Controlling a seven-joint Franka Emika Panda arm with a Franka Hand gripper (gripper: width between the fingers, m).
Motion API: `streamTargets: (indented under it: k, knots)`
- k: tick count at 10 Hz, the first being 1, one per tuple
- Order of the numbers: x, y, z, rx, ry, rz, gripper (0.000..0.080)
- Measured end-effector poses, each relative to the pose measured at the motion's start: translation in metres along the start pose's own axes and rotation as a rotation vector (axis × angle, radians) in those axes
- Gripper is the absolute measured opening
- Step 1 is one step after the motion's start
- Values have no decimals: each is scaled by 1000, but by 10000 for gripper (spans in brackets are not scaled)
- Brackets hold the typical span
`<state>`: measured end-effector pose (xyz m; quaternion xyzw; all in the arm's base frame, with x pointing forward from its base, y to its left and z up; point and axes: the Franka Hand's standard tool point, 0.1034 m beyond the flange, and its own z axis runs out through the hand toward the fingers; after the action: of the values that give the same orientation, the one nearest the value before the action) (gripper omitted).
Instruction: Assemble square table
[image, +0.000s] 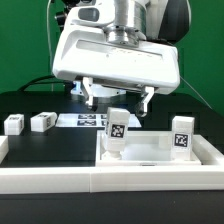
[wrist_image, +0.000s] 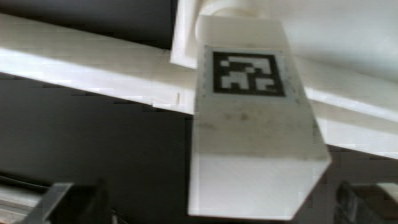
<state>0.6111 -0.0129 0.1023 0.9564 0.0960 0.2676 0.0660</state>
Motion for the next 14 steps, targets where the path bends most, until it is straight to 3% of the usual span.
streamTargets:
  k: [2, 6, 9, 12, 14]
  knots:
    - [0, 0, 0, 1, -1, 0, 648]
    - [13, 3, -16, 20, -15, 13, 648]
    - [9, 0, -13, 34, -43, 14, 648]
    - [3, -19, -6, 133, -256, 47, 648]
    - [5, -19, -2, 166, -373, 34, 648]
